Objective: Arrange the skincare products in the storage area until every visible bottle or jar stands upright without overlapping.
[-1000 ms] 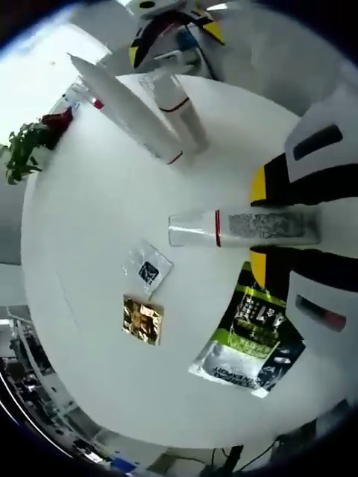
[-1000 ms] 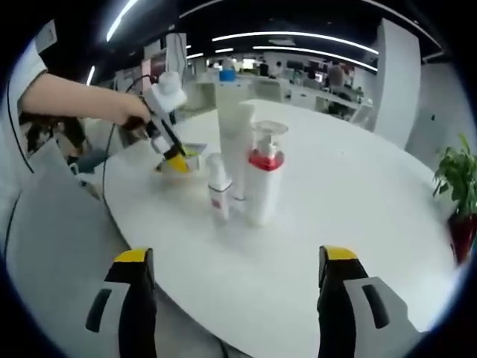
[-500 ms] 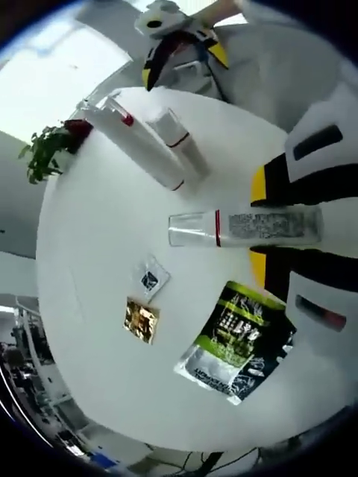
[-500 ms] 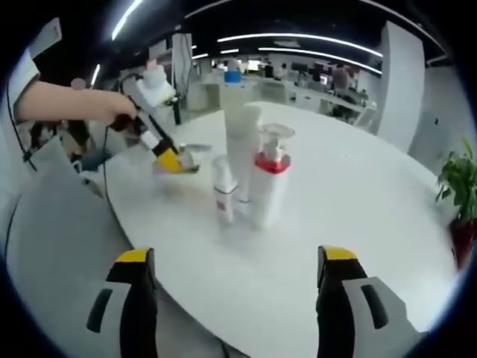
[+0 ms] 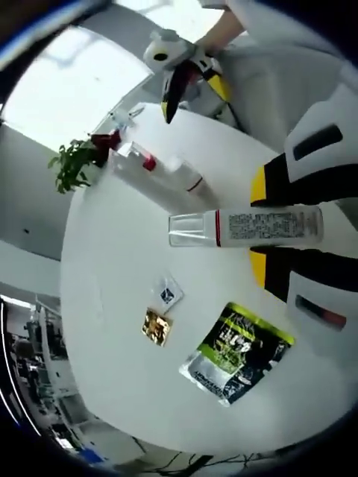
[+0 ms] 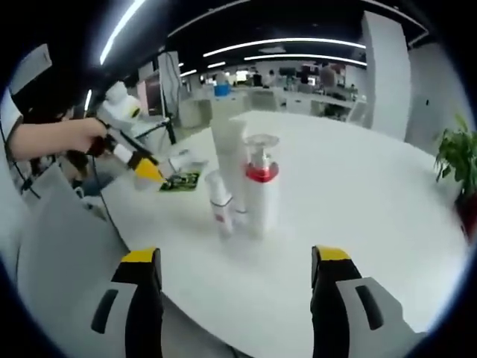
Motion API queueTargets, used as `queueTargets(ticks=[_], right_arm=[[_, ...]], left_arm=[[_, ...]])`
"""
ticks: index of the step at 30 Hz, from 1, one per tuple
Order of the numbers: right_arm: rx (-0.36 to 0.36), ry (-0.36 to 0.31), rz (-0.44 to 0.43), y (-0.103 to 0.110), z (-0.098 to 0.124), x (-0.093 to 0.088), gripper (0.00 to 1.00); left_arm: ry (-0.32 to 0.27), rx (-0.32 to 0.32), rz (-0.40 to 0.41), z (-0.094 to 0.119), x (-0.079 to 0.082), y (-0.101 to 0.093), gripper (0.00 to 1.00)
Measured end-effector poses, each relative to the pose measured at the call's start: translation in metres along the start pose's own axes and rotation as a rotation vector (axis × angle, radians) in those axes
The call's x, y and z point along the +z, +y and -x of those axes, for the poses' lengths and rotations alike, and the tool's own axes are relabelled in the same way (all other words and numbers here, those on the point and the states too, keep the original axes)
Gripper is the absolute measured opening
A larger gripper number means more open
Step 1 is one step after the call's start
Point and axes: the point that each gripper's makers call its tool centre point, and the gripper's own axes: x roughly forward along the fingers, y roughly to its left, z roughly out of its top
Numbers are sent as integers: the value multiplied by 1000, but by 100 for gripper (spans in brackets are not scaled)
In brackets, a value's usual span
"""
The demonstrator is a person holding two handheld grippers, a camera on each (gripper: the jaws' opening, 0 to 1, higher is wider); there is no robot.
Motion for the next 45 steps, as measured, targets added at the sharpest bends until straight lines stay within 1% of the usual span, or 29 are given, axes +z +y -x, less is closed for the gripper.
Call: queueTargets(ticks=[4, 6, 8, 9, 10, 11, 13, 14, 16, 17, 18, 20, 24, 25, 26, 27, 32, 33, 37, 41, 45], right_arm=[[18, 12, 46, 10, 0, 2, 83], [24, 19, 68, 14, 0, 2, 83], [32, 25, 106, 18, 0, 3, 83], [40, 21, 112, 20, 0, 4, 83], [51, 11, 106, 23, 0, 6, 84], [77, -14, 89, 28, 2, 11, 84], [110, -40, 58, 31, 2, 15, 85], [126, -52, 39, 33, 2, 17, 85], [147, -66, -8, 33, 3, 17, 84], [156, -72, -15, 32, 3, 17, 84], [165, -83, -24, 33, 4, 20, 84], [186, -93, -41, 36, 5, 24, 84], [244, -150, -96, 45, 8, 41, 83], [260, -174, -117, 47, 8, 48, 82], [268, -179, -121, 48, 8, 49, 82], [295, -204, -143, 52, 9, 57, 81], [386, -250, -174, 69, 13, 75, 73], [422, -266, -194, 75, 14, 80, 72], [493, -308, -229, 88, 18, 92, 65], [544, -323, -248, 95, 21, 97, 58], [588, -372, -304, 102, 26, 109, 52]], left_arm=[[-33, -21, -8, 14, 2, -14, 23], [-57, -39, -12, 16, 6, -19, 23], [-90, -66, -20, 18, 11, -25, 23], [-115, -86, -28, 20, 14, -30, 23], [-124, -93, -31, 22, 15, -34, 23], [-130, -100, -36, 24, 15, -36, 23], [-162, -119, -50, 26, 19, -42, 23], [-179, -137, -48, 28, 20, -48, 23], [-214, -168, -46, 31, 23, -56, 23], [-223, -176, -49, 33, 24, -59, 23], [-237, -191, -56, 36, 25, -66, 23], [-249, -208, -61, 37, 25, -69, 23], [-289, -255, -85, 41, 27, -79, 23], [-296, -269, -82, 42, 27, -82, 23], [-304, -282, -76, 42, 27, -85, 23], [-317, -303, -70, 43, 28, -89, 23], [-340, -355, -106, 49, 27, -104, 23], [-349, -371, -113, 51, 28, -108, 23], [-384, -439, -112, 61, 30, -124, 23], [-390, -462, -132, 66, 28, -132, 23], [-401, -492, -130, 70, 24, -142, 23]])
